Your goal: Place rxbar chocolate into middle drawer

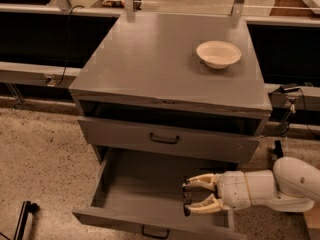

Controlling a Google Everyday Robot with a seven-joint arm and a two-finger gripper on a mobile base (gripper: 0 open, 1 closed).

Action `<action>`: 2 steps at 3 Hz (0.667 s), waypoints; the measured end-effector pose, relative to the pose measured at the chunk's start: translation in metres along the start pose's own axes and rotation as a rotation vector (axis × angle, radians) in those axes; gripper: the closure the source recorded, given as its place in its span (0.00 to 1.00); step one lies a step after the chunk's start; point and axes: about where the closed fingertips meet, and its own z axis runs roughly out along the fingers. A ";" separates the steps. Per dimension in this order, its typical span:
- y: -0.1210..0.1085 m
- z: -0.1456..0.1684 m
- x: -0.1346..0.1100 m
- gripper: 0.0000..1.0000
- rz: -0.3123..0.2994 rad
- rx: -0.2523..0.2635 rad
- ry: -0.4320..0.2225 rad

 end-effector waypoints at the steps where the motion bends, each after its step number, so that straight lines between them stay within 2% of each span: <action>1: -0.010 0.018 0.031 1.00 0.093 0.040 -0.030; 2: -0.026 0.040 0.062 1.00 0.153 0.066 -0.038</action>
Offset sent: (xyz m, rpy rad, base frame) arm 0.0609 0.0219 -0.1083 0.0686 0.1662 -0.1647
